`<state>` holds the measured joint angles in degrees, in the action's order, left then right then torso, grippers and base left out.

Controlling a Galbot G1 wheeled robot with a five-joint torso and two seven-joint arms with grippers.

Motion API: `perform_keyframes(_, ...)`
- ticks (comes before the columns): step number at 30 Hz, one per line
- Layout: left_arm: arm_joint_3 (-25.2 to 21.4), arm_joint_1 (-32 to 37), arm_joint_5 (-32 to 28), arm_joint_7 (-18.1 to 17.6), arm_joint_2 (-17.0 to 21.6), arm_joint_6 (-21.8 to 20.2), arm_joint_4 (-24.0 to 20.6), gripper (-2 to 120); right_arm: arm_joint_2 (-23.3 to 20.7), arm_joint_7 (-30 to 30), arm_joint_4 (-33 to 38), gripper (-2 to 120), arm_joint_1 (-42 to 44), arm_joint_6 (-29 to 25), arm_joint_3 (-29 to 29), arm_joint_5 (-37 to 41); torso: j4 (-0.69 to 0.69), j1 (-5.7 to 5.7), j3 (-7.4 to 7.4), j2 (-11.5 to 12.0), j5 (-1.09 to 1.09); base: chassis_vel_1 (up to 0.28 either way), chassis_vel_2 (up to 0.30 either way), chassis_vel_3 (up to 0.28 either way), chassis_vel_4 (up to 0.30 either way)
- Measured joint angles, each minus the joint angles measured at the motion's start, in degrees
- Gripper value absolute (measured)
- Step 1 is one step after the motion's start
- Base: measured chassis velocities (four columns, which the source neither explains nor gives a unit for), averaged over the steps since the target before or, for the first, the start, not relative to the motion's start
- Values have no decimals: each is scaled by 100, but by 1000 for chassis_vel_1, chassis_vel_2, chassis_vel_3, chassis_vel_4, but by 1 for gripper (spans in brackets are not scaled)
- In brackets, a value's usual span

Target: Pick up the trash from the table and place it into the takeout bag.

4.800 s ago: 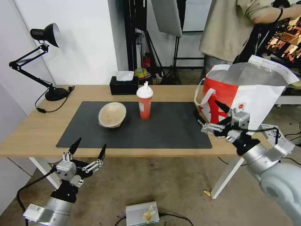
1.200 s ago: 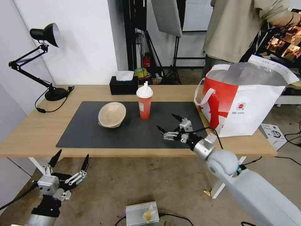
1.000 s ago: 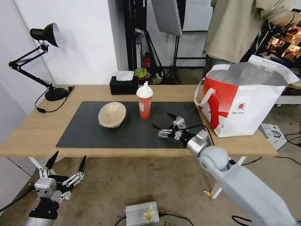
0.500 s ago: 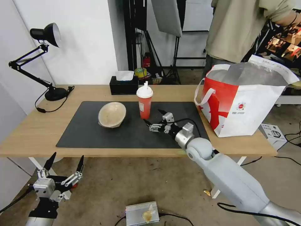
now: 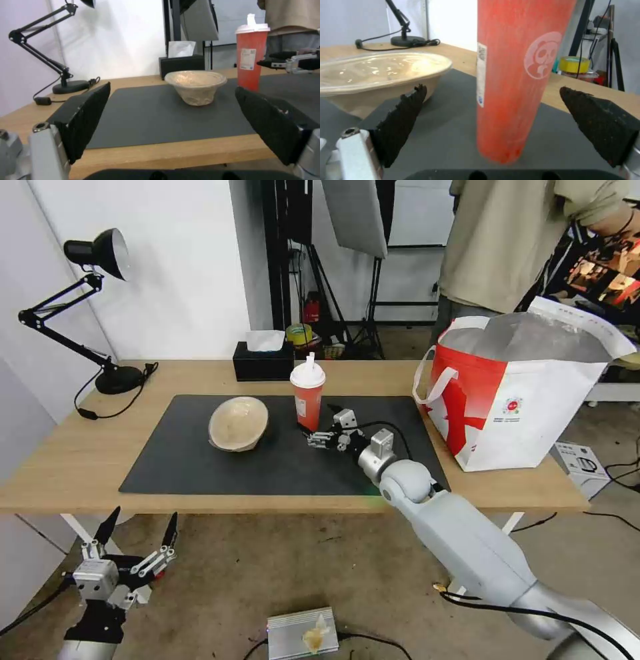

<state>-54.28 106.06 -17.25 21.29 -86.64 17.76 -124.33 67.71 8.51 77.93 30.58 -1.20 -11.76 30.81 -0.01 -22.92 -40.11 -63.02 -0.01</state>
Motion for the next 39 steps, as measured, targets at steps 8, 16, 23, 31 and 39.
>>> perform_keyframes(8,47,-46,-15,0,26,0,123,100,247,6,-377,100,-96,-75,3,-130,1,0,1,0,1,0,0,0,0)
perform_keyframes(16,57,-61,-21,0,109,0,186,100,308,5,-597,100,-175,-128,41,-172,0,0,1,0,0,0,0,0,0)
perform_keyframes(23,69,-64,-26,0,126,0,218,100,372,12,-726,100,-222,-184,51,-192,0,0,0,0,1,0,0,0,0)
perform_keyframes(31,62,-72,-29,6,112,2,258,100,489,13,-907,100,-290,-211,80,-267,0,0,0,0,1,0,0,0,0)
perform_keyframes(39,59,-103,-31,23,86,40,386,100,640,86,-1182,100,-394,-303,81,-346,1,0,0,0,1,0,0,0,0)
